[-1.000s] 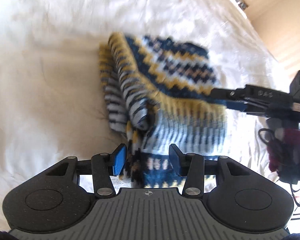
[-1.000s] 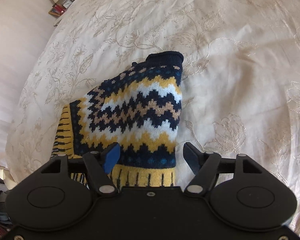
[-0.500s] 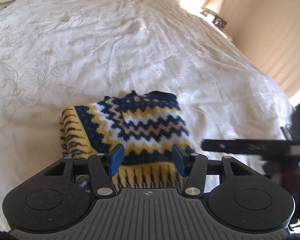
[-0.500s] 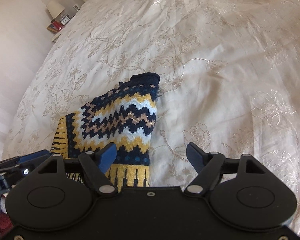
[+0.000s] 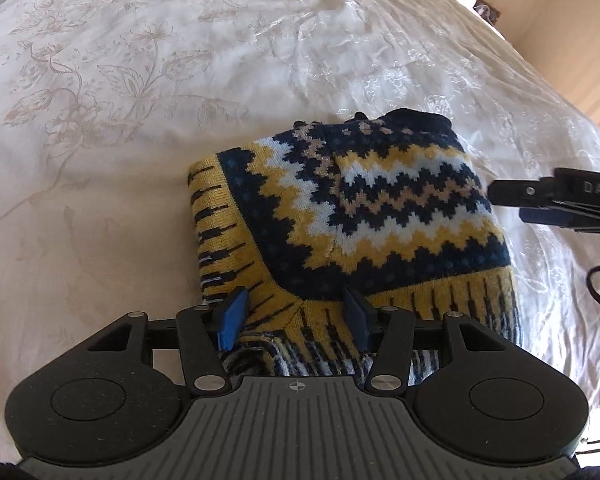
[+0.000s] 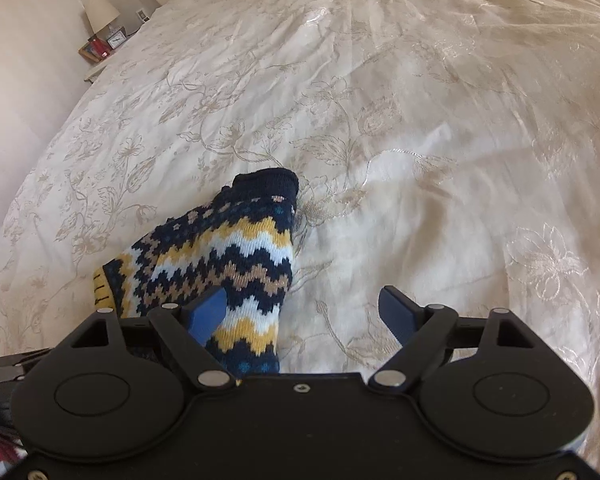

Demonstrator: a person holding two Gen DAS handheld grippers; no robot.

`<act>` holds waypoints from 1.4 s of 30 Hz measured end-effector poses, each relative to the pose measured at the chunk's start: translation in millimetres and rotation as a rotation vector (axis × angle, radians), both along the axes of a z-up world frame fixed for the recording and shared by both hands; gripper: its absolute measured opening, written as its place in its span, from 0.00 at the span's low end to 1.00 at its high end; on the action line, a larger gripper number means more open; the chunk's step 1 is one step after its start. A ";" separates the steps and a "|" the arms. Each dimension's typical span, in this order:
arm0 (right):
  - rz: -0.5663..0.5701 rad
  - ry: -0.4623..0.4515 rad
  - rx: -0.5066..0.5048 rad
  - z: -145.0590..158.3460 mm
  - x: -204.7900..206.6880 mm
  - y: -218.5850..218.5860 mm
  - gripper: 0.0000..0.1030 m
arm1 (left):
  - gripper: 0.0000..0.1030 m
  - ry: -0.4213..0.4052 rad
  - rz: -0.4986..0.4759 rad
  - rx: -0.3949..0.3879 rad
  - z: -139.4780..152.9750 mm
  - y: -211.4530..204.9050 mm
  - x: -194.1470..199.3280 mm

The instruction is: Fold small clothes

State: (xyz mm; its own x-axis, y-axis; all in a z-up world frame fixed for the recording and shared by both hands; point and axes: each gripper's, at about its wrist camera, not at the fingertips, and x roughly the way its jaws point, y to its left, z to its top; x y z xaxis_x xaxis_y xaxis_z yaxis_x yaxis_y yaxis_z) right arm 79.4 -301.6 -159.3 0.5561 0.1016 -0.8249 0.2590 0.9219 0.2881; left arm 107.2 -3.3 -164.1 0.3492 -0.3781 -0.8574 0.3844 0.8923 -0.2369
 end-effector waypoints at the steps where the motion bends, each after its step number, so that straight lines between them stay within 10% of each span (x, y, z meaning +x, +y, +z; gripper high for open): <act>1: -0.006 0.016 -0.014 -4.7 8.3 1.4 0.82 | 0.49 0.005 -0.001 -0.001 -0.5 0.4 1.2; 10: 0.079 0.216 -0.156 -54.6 66.1 21.9 0.94 | 0.49 0.022 -0.021 -0.012 -3.6 -0.3 5.0; 18: 0.058 0.030 -0.172 3.6 4.3 32.9 0.93 | 0.50 0.034 -0.019 -0.023 -1.5 0.9 4.3; 23: 0.071 0.088 -0.203 -0.4 -27.3 54.5 0.93 | 0.53 0.021 -0.034 -0.026 -2.5 0.4 2.4; 34: 0.047 0.161 -0.221 -46.6 -30.5 68.5 0.99 | 0.89 -0.058 -0.138 0.011 -7.2 -16.8 -12.5; 42: 0.023 0.092 -0.127 -34.7 -47.7 52.1 0.99 | 0.95 -0.118 -0.117 0.044 10.2 -19.8 -24.6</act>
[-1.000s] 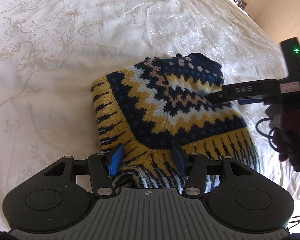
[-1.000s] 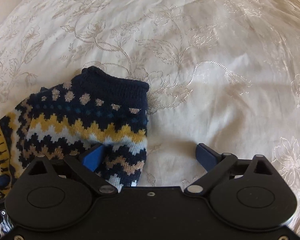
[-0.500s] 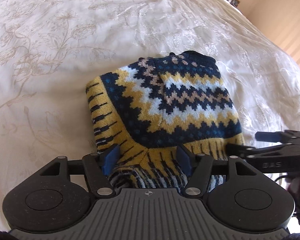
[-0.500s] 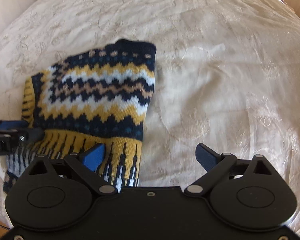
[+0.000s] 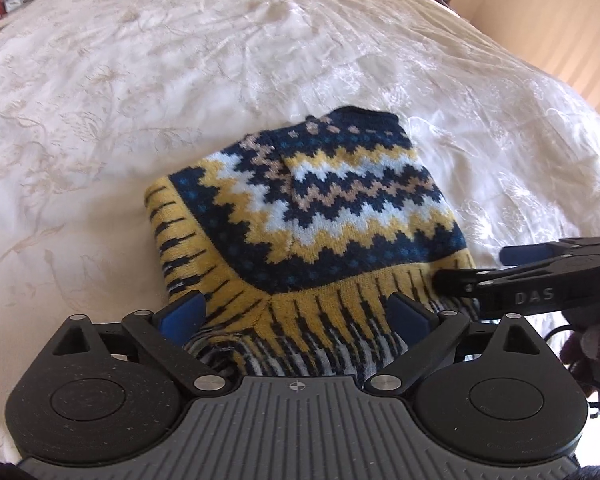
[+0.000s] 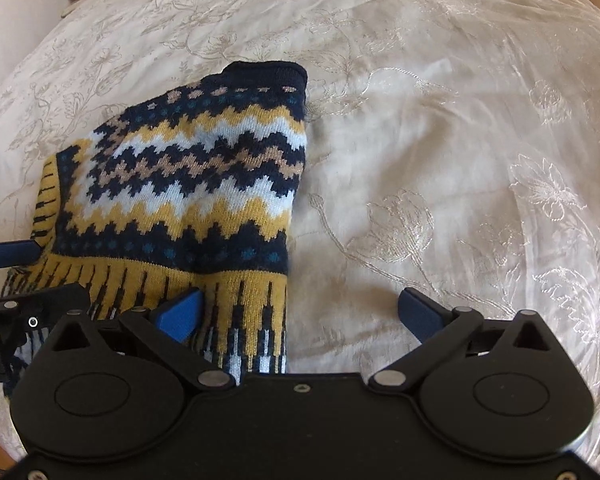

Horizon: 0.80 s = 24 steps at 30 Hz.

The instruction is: Fold small clothes

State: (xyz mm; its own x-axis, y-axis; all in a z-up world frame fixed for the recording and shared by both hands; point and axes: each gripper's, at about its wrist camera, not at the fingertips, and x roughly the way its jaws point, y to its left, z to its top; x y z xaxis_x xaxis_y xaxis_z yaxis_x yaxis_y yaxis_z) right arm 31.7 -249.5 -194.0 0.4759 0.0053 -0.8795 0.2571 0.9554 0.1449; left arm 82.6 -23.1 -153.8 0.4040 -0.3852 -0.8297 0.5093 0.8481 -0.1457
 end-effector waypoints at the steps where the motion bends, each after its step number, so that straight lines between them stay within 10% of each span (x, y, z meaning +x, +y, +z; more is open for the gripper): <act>1: 0.003 -0.022 0.003 4.5 -3.0 -1.4 0.99 | 0.96 -0.013 0.015 0.004 4.1 1.5 -2.8; 24: 0.104 -0.308 0.056 106.4 -99.0 -13.6 0.99 | 0.93 -0.035 0.295 0.156 88.3 -22.9 -89.9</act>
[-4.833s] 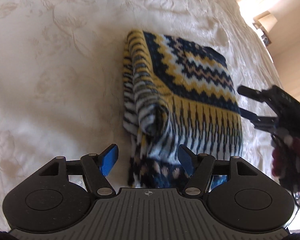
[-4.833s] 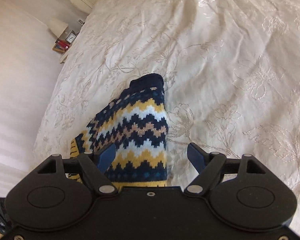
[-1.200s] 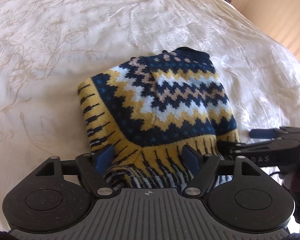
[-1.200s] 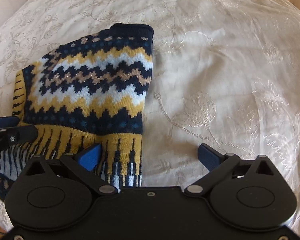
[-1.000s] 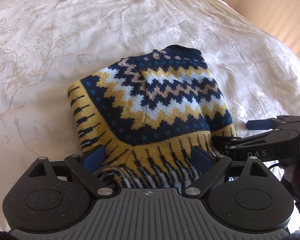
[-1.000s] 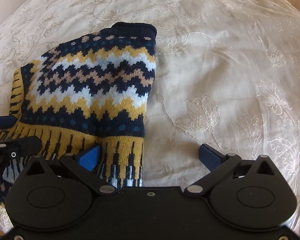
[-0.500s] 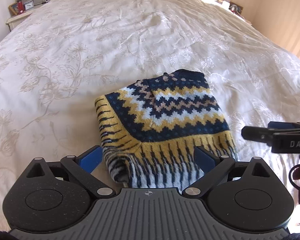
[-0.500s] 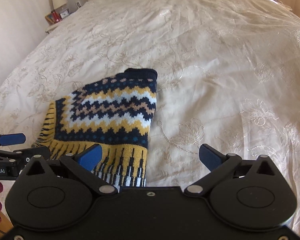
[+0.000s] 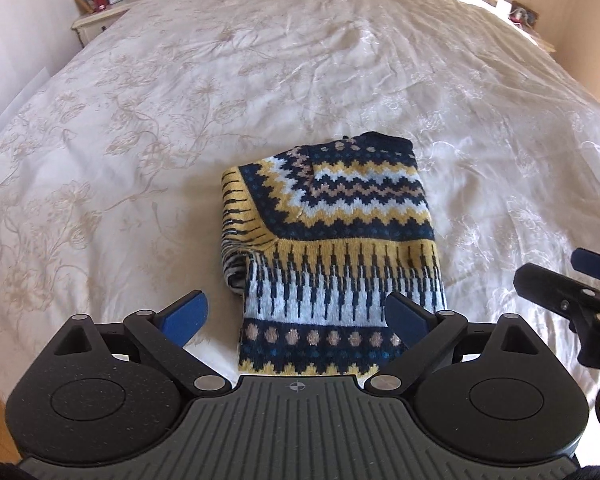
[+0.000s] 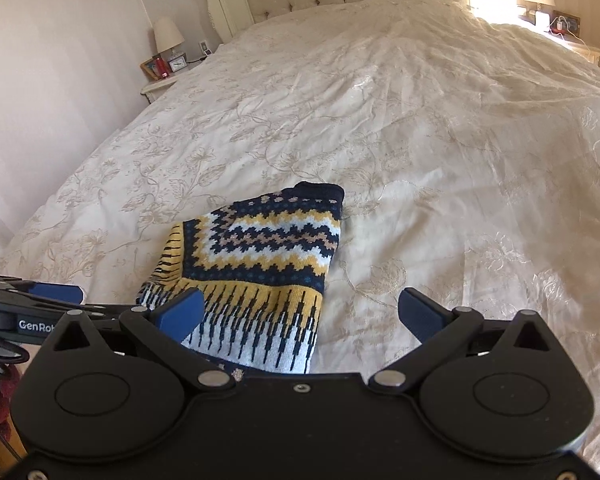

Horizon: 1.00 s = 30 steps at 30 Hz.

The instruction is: Fold small clothes

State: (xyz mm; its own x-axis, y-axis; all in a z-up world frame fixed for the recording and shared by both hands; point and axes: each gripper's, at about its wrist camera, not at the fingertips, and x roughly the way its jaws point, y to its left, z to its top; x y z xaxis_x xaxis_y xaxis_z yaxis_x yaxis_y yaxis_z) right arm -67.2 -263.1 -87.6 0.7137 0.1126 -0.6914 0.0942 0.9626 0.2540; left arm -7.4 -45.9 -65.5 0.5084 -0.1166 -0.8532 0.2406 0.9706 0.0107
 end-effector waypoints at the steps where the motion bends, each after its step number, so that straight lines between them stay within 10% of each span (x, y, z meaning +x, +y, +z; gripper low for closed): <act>1: -0.006 0.001 -0.006 2.2 -3.6 1.0 0.99 | 0.93 -0.009 0.011 0.000 3.2 0.1 -3.9; 30: -0.076 0.052 -0.031 29.1 -54.2 14.4 0.99 | 0.88 -0.071 0.055 -0.013 37.3 9.1 -69.3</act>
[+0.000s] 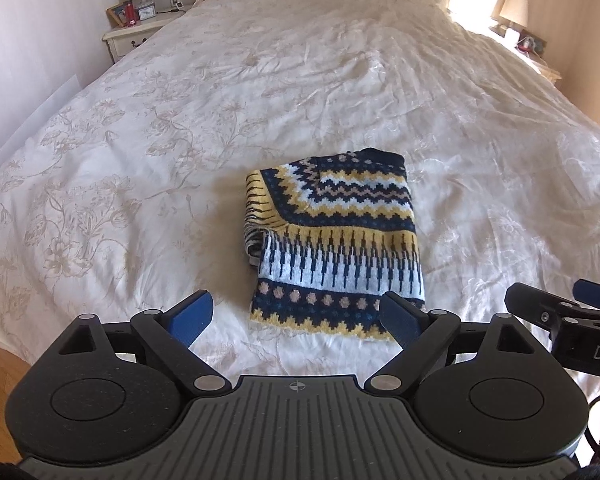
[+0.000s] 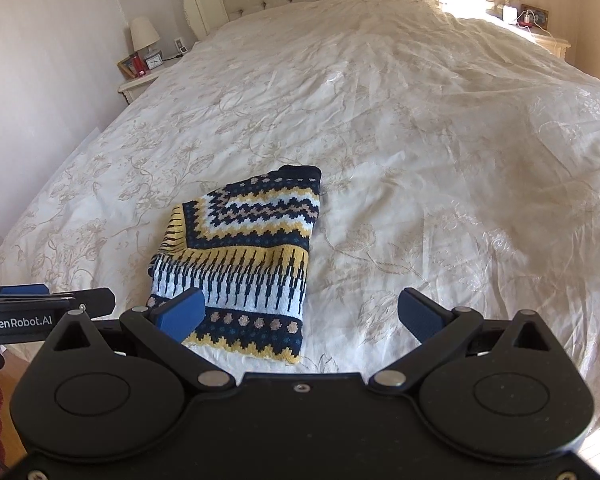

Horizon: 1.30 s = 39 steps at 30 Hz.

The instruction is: Fold small clothes

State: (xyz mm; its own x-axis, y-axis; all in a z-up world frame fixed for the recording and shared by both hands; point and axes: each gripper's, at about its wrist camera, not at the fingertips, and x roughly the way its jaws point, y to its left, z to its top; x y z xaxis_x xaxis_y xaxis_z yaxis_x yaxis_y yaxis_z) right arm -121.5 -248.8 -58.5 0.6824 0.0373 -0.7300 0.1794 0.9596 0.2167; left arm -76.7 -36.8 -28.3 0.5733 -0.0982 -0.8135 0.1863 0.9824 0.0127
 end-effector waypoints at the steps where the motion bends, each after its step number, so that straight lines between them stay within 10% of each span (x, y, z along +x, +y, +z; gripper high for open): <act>1: 0.003 0.002 0.000 0.0 -1.0 0.8 0.99 | 0.88 0.005 0.001 -0.001 -0.5 1.0 -0.7; 39: 0.000 0.068 0.033 -13.6 -7.4 12.9 0.99 | 0.88 0.071 0.008 0.024 -20.4 18.9 -10.8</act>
State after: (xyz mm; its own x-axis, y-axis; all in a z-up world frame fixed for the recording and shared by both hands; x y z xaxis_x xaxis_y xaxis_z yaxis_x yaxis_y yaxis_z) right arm -128.9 -235.9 -72.0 0.6311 0.0618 -0.7732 0.1948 0.9523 0.2351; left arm -87.5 -17.9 -48.6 0.5147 -0.0738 -0.8542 0.1794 0.9835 0.0231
